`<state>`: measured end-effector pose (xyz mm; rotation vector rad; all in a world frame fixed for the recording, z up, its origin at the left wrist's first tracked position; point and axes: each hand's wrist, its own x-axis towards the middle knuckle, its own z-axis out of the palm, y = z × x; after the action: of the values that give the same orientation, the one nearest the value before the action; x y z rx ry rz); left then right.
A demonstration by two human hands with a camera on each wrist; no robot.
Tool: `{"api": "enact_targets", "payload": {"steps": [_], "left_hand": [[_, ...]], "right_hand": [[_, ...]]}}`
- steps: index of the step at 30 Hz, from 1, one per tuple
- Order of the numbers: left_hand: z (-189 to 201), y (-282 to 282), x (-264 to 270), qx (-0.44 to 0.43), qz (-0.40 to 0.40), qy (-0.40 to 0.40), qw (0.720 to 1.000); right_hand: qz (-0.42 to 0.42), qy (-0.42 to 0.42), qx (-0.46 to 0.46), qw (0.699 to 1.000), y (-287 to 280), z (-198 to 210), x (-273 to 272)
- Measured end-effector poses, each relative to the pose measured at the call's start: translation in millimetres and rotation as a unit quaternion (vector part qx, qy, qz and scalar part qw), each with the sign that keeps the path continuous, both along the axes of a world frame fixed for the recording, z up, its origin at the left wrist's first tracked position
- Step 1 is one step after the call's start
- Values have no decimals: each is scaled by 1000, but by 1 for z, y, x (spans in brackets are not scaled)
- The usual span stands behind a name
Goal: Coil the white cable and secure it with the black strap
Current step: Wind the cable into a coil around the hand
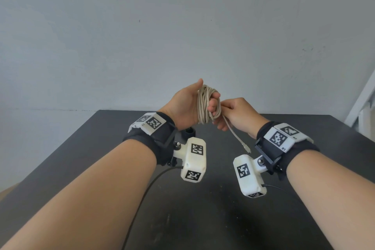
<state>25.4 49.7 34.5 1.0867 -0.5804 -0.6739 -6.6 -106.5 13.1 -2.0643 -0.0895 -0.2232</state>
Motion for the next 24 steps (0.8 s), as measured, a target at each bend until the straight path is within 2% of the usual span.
{"api": "enact_targets", "payload": {"steps": [4, 7, 14, 20, 24], "left_hand": [[6, -4, -2, -43, 37, 66, 996], [7, -8, -6, -28, 64, 60, 996], [3, -12, -6, 65, 142, -74, 985], [-1, -13, 0, 115, 196, -116, 967], [-6, -16, 5, 207, 240, -193, 929]], "right_hand": [[-2, 36, -54, 998, 3, 0, -1], [3, 55, -85, 995, 3, -1, -1], [17, 90, -126, 988, 5, -2, -4], [31, 98, -152, 983, 10, -1, -6], [42, 112, -164, 979, 14, -3, -5]]}}
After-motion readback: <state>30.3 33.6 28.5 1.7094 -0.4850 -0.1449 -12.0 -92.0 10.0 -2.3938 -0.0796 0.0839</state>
